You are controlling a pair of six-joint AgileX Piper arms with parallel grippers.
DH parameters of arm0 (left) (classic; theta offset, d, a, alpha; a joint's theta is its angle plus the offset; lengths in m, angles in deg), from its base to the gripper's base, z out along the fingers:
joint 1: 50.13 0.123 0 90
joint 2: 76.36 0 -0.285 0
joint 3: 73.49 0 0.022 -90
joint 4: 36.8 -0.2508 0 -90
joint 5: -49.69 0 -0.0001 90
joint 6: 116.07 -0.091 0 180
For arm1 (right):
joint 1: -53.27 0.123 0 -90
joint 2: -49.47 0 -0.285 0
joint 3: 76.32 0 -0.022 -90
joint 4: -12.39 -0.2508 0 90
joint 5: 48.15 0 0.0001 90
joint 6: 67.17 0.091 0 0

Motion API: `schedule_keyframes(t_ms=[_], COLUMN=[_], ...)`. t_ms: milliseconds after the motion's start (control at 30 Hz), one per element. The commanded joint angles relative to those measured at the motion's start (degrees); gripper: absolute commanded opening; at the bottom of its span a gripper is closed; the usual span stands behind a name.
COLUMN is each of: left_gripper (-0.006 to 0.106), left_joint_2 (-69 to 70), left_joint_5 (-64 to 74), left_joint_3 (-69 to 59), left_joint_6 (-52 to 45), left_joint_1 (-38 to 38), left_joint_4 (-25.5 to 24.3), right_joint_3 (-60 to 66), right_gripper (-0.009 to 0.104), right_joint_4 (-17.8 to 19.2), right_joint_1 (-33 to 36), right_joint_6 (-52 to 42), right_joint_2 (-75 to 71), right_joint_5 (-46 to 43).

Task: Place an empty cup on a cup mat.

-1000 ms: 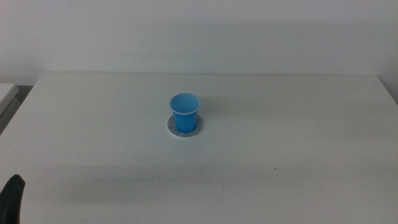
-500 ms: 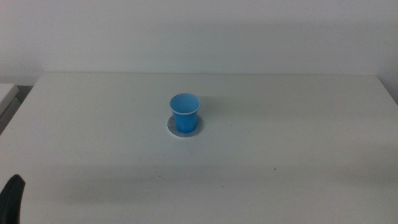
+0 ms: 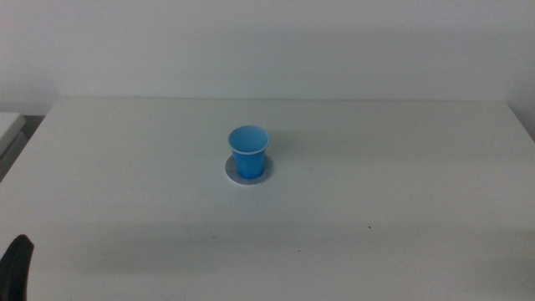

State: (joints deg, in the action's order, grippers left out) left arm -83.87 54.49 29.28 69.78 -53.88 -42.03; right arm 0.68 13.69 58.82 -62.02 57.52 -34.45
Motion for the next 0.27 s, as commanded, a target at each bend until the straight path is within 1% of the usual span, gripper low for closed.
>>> schedule_keyframes(t_ms=[0,67,233], left_gripper=[0.094,0.094,0.094], left_joint_2=[-0.3,-0.3,-0.3], left_joint_5=[-0.7,-0.7,-0.7], left_joint_3=[0.0,0.0,0.0], left_joint_6=[0.3,0.3,0.3], left_joint_1=[-0.2,-0.2,-0.2], left_joint_4=[0.2,0.2,0.2], right_joint_3=[0.2,0.2,0.2], right_gripper=[0.093,0.093,0.093], right_joint_4=[0.6,1.3,1.3], right_joint_1=[-0.4,-0.4,-0.4], right_joint_6=[-0.5,-0.5,1.0], right_joint_2=[-0.3,-0.3,-0.3], right_joint_5=[0.1,0.1,0.1])
